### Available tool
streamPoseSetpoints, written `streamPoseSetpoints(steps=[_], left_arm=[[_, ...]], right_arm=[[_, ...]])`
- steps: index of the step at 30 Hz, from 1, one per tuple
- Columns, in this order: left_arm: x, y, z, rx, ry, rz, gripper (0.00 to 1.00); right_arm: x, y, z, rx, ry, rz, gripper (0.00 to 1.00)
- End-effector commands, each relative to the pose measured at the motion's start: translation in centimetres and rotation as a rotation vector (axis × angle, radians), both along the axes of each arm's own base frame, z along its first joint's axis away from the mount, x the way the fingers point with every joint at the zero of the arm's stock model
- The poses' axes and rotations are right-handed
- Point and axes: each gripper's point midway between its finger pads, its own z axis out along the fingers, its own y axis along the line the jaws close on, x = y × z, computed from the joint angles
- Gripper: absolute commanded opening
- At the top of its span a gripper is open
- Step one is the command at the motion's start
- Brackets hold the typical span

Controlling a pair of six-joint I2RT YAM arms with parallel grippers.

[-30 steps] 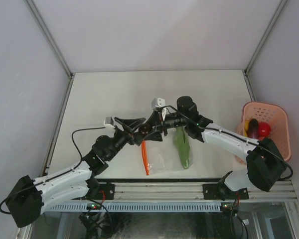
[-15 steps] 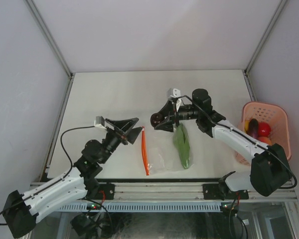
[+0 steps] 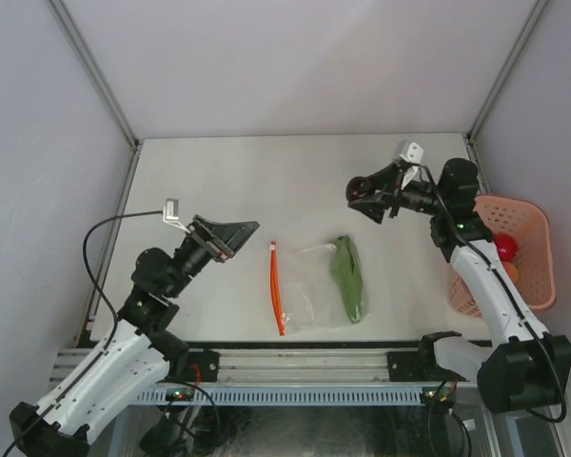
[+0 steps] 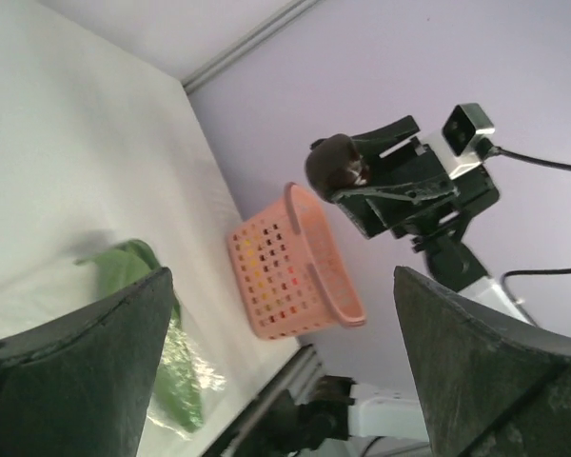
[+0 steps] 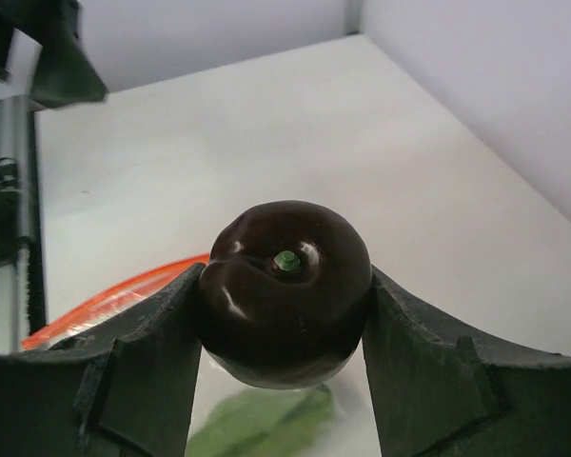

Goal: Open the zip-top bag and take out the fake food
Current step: Place the fake fruit in the bin.

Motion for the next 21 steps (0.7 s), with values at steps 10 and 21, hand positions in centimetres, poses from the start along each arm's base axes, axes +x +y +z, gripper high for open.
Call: streamPoseSetpoints(steps=[10,21], left_arm=[[3.4,4.4,-3.8,0.879,-0.127,-0.004,1.0],[3.3,6.7,-7.0,1.025,-0.114,0.036,1.0]], right_arm=[[1.9,-14.9,2.6,-0.18,-0.157,-0.531,0.09],[2.3,-26.7,0.9,-0.428,-0.128,-1.021,0.13]])
